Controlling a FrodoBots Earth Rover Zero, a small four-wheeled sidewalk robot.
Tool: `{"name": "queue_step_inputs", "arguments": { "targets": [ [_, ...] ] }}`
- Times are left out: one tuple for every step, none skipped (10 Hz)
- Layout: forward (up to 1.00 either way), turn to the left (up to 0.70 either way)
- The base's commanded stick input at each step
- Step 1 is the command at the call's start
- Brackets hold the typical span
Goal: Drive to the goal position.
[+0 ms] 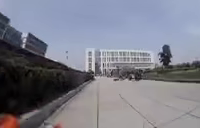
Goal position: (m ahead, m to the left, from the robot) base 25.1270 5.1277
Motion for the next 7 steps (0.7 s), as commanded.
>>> {"name": "queue_step_inputs", "arguments": {
  "targets": [
    [0.85,0.0],
    [0.85,0.05],
    [0.85,0.17],
    [0.85,0.3],
    [0.85,0.34],
    [0.85,0.34],
    [0.85,0.21]
  ]
}}
